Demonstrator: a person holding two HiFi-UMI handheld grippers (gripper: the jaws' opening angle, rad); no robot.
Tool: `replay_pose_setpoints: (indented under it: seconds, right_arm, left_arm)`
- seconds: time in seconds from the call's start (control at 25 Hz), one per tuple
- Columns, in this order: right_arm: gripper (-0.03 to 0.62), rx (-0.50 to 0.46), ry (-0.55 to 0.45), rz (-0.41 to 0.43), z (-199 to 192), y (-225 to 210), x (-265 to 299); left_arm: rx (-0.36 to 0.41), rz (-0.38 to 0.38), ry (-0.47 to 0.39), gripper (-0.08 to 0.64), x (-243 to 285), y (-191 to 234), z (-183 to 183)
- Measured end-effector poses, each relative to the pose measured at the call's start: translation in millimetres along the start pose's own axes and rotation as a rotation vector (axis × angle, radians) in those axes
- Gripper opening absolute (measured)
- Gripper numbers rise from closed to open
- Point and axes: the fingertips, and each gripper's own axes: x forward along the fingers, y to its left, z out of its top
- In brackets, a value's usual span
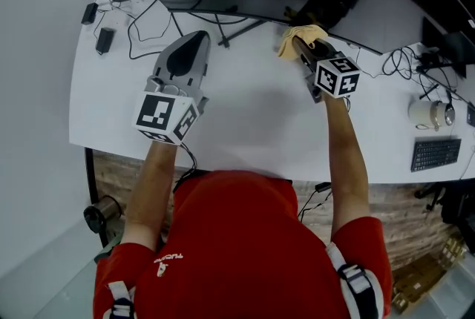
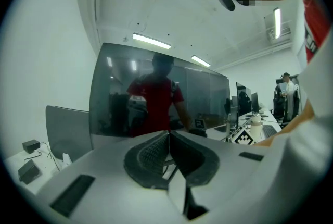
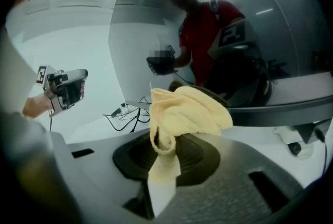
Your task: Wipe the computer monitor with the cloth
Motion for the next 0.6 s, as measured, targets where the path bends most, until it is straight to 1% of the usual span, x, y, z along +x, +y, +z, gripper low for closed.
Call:
replay_pose_setpoints:
  seconds: [0.28,0.6]
  right_arm:
    - [0.078,0.011,-0.007,0.041,5.9,40.1,44.8]
    - [0.08,0.015,-0.004,0.084,13.4,93.6,102.3]
  left_arm:
    - [0.001,0.031,-0.002,0.009,-22.5,44.8,-1.8]
    - [-0.015,0.06,-0.003,0.009,-50.9,99.3,-9.5]
